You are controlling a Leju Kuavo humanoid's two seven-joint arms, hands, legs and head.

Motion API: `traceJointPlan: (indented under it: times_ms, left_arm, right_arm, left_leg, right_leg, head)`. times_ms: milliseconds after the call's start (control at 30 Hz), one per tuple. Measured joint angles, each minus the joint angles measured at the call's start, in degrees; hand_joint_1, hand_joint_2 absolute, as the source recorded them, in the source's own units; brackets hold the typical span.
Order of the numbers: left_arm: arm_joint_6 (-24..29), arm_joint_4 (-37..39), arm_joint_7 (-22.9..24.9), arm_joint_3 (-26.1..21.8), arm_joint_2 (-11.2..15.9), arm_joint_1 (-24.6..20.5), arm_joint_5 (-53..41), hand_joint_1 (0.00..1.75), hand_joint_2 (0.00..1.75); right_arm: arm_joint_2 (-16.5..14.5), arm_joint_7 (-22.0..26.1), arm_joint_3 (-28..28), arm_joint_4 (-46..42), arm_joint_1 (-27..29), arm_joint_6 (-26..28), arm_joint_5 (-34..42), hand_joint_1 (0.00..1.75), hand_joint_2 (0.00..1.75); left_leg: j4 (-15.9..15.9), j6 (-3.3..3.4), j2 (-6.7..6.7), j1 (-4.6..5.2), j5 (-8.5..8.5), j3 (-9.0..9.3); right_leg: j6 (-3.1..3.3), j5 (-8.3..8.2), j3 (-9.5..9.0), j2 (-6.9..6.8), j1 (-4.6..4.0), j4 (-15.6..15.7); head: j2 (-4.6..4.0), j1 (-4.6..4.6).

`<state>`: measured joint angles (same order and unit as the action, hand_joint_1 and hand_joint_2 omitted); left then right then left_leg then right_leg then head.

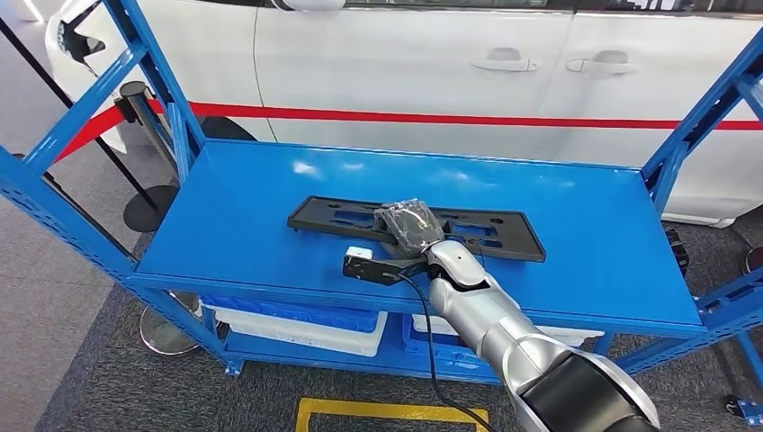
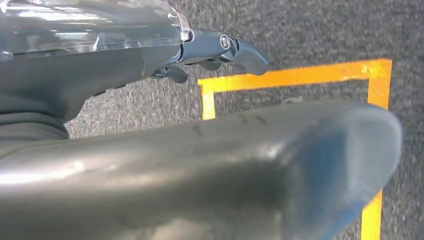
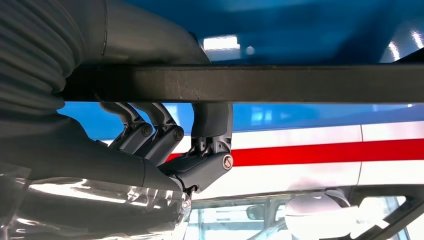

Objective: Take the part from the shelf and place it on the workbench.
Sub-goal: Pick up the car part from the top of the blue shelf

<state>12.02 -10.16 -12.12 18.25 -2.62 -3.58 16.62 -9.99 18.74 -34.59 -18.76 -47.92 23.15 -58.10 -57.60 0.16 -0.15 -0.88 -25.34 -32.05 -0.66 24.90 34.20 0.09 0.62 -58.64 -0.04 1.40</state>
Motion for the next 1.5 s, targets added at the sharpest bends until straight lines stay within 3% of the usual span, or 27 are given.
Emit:
traceJointPlan:
  times_ms: [67,133,167,200,233,333,400,533,567,633,700,733,767,833,900,1033,1100,1167,1200,1233,1267,1367,1400,1500]
  left_arm:
    - [0.0,0.0,-0.1,0.0,0.0,-0.1,0.0,0.00,0.00]
    - [0.0,0.0,-0.2,0.0,0.0,-0.1,0.0,0.00,0.00]
    - [0.0,0.0,-0.3,0.0,0.0,0.0,0.0,0.00,0.00]
    - [0.0,0.0,-0.3,0.0,0.0,0.1,0.0,0.00,0.00]
    - [0.0,0.0,-0.4,0.0,0.0,0.1,0.0,0.00,0.00]
    - [-0.1,0.0,-0.7,0.0,-0.1,0.0,-0.1,0.00,0.00]
    - [-0.1,0.0,-0.7,0.0,-0.2,-0.1,-0.1,0.00,0.00]
    - [0.0,0.0,-0.7,0.0,-0.2,-0.1,0.0,0.00,0.00]
    - [0.1,0.0,-0.8,0.0,-0.2,-0.1,0.0,0.00,0.00]
    - [0.1,0.0,-0.9,0.0,-0.2,-0.1,0.0,0.00,0.00]
    - [0.0,0.0,-1.2,0.0,-0.2,0.0,0.0,0.00,0.00]
    - [0.0,0.0,-1.3,0.0,-0.2,0.1,0.0,0.00,0.00]
    - [-0.1,0.0,-1.5,0.0,-0.2,0.1,0.0,0.00,0.00]
    - [-0.2,0.0,-1.7,-0.1,-0.2,0.0,0.0,0.00,0.00]
    - [-0.2,0.0,-1.9,-0.2,-0.2,-0.1,0.1,0.00,0.00]
    - [0.0,0.0,-2.0,-0.4,-0.3,0.0,0.1,0.00,1.75]
    - [0.3,0.0,-2.0,-0.5,-0.3,-0.1,-0.1,0.00,1.75]
    - [0.7,0.0,-1.8,-0.5,-0.3,-0.2,0.0,0.00,1.75]
    - [1.1,0.0,-1.7,-0.6,-0.3,-0.1,0.3,0.00,1.75]
    - [1.4,0.0,-1.6,-0.7,-0.3,-0.1,0.6,0.00,1.75]
    - [1.6,0.0,-1.6,-0.8,-0.3,0.0,0.8,0.00,1.75]
    - [1.5,0.0,-1.9,-1.2,-0.3,-0.2,1.4,0.00,1.75]
    - [1.4,0.0,-2.0,-1.3,-0.4,-0.3,1.4,0.00,1.75]
    - [1.0,0.0,-2.3,-1.5,-0.4,-0.3,1.5,0.00,1.75]
  right_arm:
    - [0.0,0.0,0.3,0.1,0.0,-0.1,0.1,1.75,1.75]
    - [0.1,0.0,0.5,0.2,0.1,-0.3,0.1,1.75,1.75]
    - [0.1,0.0,0.6,0.3,0.2,-0.3,0.1,1.75,1.75]
    - [0.1,0.0,0.7,0.4,0.2,-0.2,0.1,1.75,1.75]
    - [0.1,0.0,0.7,0.4,0.2,-0.2,0.1,1.75,1.75]
    - [0.2,0.2,0.9,0.5,0.1,0.3,0.2,1.75,1.75]
    - [0.2,0.6,1.0,0.5,0.1,0.9,0.4,1.75,1.75]
    - [0.2,2.0,1.7,0.4,-0.1,2.4,1.6,1.75,1.75]
    - [0.2,2.3,1.9,0.4,-0.1,2.7,2.0,1.75,1.75]
    - [0.1,3.0,2.4,0.3,-0.1,3.1,2.7,1.75,1.75]
    - [0.0,3.4,2.8,0.4,0.0,3.3,3.0,1.75,1.75]
    - [0.0,3.5,3.0,0.4,0.1,3.4,3.1,1.75,1.75]
    - [0.0,3.5,3.2,0.4,0.2,3.4,3.2,1.75,1.75]
    - [0.0,3.6,3.6,0.4,0.1,3.5,3.4,1.75,1.75]
    - [0.0,3.6,3.9,0.4,-0.1,3.5,3.5,1.75,1.75]
    - [0.1,4.0,4.4,0.4,0.0,3.5,3.6,1.75,1.75]
    - [0.1,4.2,4.5,0.4,0.0,3.5,3.6,1.75,1.75]
    - [0.2,4.2,4.6,0.4,0.3,3.5,3.6,1.75,1.75]
    - [0.2,4.2,4.6,0.4,0.6,3.5,3.5,1.75,1.75]
    - [0.3,4.2,4.6,0.5,0.8,3.6,3.5,1.75,1.75]
    - [0.3,4.2,4.6,0.5,0.9,3.6,3.4,1.75,1.75]
    - [0.3,4.3,4.6,0.4,0.6,3.9,3.5,1.75,1.75]
    - [0.3,4.4,4.7,0.3,0.4,3.9,3.6,1.75,1.75]
    - [0.3,5.1,4.8,0.1,0.2,4.2,4.4,1.75,1.75]
  left_leg:
    - [0.5,0.80,0.22,-0.19,0.44,0.00]
    - [0.5,1.15,0.34,-0.03,0.56,-0.28]
    - [0.5,1.19,0.36,0.05,0.58,-0.38]
    - [0.4,1.21,0.36,0.12,0.59,-0.41]
    - [0.4,1.21,0.34,0.17,0.58,-0.38]
    - [0.3,0.91,0.22,0.39,0.40,-0.11]
    - [0.1,0.36,0.16,0.54,0.27,-0.21]
    - [-1.0,-0.99,0.12,0.27,-0.59,-0.74]
    - [-3.1,-1.29,0.12,0.19,-1.94,-1.65]
    - [-10.3,-1.84,0.13,-0.05,-5.65,-4.88]
    - [-15.7,-2.29,0.14,-0.33,-7.30,-7.40]
    - [-15.6,-2.46,0.15,-0.48,-6.57,-7.33]
    - [-13.1,-2.58,0.17,-0.64,-4.88,-6.12]
    - [-5.2,-2.63,0.24,-0.85,-1.41,-2.22]
    - [-0.5,-1.95,0.12,-0.73,-0.18,-0.06]
    - [0.1,-0.03,0.06,-0.51,0.27,-0.18]
    - [0.4,0.72,0.22,-0.54,0.58,-0.29]
    - [0.4,1.04,0.25,-0.34,0.64,-0.55]
    - [0.3,1.08,0.23,-0.25,0.65,-0.61]
    - [0.3,1.09,0.19,-0.19,0.65,-0.63]
    - [0.3,1.05,0.13,-0.15,0.63,-0.57]
    - [0.1,0.65,-0.10,0.04,0.39,-0.36]
    - [0.0,0.38,-0.15,0.09,0.31,-0.38]
    - [-0.1,-0.64,-0.15,-0.03,0.23,-0.44]
  right_leg:
    - [-0.36,2.49,1.71,0.00,0.02,-3.7]
    - [-0.45,6.29,5.34,-0.01,0.07,-11.3]
    - [-0.48,7.42,6.95,-0.02,0.09,-14.6]
    - [-0.45,7.37,7.61,-0.02,0.10,-15.9]
    - [-0.36,6.33,7.20,-0.03,0.10,-15.2]
    - [0.38,1.06,1.42,-0.05,-0.10,-4.0]
    - [0.77,0.11,-0.55,-0.07,-0.39,0.2]
    - [1.73,-0.25,-0.78,-0.20,-0.32,1.1]
    - [1.97,-0.41,-0.87,-0.28,-0.11,1.3]
    - [2.19,-0.49,-0.84,-0.38,-0.02,1.4]
    - [2.22,-0.51,-0.79,-0.40,-0.02,1.3]
    - [2.19,-0.50,-0.78,-0.39,0.01,1.3]
    - [2.10,-0.49,-0.79,-0.37,0.07,1.2]
    - [1.65,-0.38,-0.76,-0.28,0.09,1.0]
    - [0.88,-0.39,-0.55,-0.13,-0.06,0.7]
    - [-0.49,0.01,0.02,-0.05,0.05,0.0]
    - [-0.83,3.02,2.27,-0.05,0.19,-4.8]
    - [-1.00,6.60,6.02,-0.05,0.17,-12.6]
    - [-1.02,7.25,7.33,-0.05,0.16,-15.2]
    - [-0.97,6.82,7.67,-0.05,0.15,-15.8]
    - [-0.81,5.34,6.83,-0.05,0.13,-14.1]
    - [0.18,0.36,1.15,-0.05,-0.20,-2.7]
    - [0.42,-0.15,0.09,-0.05,-0.39,-0.4]
    - [1.07,-0.30,-0.42,-0.10,-0.61,0.8]
  head:
    - [0.00,-0.05]
    - [0.00,-0.07]
    - [0.00,-0.07]
    - [0.00,-0.07]
    - [0.00,-0.07]
    - [0.00,-0.06]
    - [0.00,-0.03]
    - [-0.01,0.03]
    - [-0.01,0.11]
    - [-0.01,0.24]
    - [0.00,0.23]
    - [0.00,0.24]
    - [0.00,0.23]
    - [0.00,0.24]
    - [0.00,0.16]
    - [0.00,0.10]
    - [0.00,0.08]
    - [0.00,0.08]
    - [0.00,0.08]
    - [0.00,0.08]
    - [0.00,0.08]
    - [0.00,0.09]
    - [0.00,0.10]
    - [0.00,0.12]
